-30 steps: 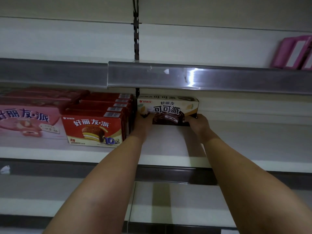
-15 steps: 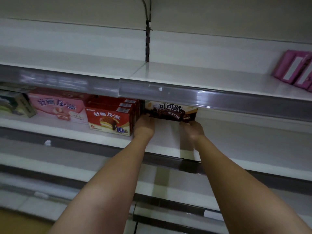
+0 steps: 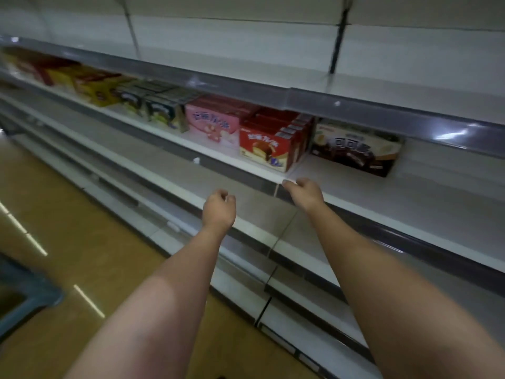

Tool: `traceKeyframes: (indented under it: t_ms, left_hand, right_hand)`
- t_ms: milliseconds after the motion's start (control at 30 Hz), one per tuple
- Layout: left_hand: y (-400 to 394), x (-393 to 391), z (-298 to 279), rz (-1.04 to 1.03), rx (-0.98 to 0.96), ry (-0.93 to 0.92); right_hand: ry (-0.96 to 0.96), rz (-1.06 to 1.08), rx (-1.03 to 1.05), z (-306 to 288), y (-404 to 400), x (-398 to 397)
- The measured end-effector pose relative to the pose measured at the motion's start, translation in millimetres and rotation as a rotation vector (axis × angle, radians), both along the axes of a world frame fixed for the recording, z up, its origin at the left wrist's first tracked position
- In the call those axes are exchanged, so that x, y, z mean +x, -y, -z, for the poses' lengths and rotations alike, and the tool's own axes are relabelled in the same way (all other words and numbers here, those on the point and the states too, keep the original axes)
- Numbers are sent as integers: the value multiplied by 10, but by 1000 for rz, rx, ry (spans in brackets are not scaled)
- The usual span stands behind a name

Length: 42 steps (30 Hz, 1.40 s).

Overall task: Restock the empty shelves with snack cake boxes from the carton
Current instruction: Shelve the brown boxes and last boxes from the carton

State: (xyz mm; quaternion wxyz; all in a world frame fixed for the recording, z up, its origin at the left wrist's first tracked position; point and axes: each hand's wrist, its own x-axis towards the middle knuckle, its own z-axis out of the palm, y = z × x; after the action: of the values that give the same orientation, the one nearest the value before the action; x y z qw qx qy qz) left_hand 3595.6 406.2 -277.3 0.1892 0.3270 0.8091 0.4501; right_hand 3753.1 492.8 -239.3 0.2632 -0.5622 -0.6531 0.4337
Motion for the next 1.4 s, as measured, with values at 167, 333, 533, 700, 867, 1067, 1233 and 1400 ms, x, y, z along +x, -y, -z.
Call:
traceKeyframes:
  t_ms: [167,333,533,700,867,1067,1233,1400]
  left_hand:
    - [858,-700,325,-213,-109,80]
    - [1760,-1488,668,-467,-152,196]
    - [2818,-2410,887,-607,-230,252]
    - [3571,-3150,957,-717,-306,231]
    - [4175,-3696,991,-765,-375,207]
    - [4526,-4329,1027,-878,-363,224]
    - [4568,-5017,1069,-934,-375,213]
    - [4371,-5889,951,-1023,-343,204]
  right_hand:
    - [33,-146,-104,327,536,-654]
    - [165,-386,-167,674,1158,-1439]
    - [264,-556,-226,940,1883,-2550]
    - [323,-741,-197,1055,2539,-3528]
    - [407,-922,-139,1134,3070,-4401]
    - [416,-1050,-128,1232,3365,-5345]
    - [407,-1123,-108,1296,3319,-6225]
    - [372,-1195,-73,1199,3137,-7303]
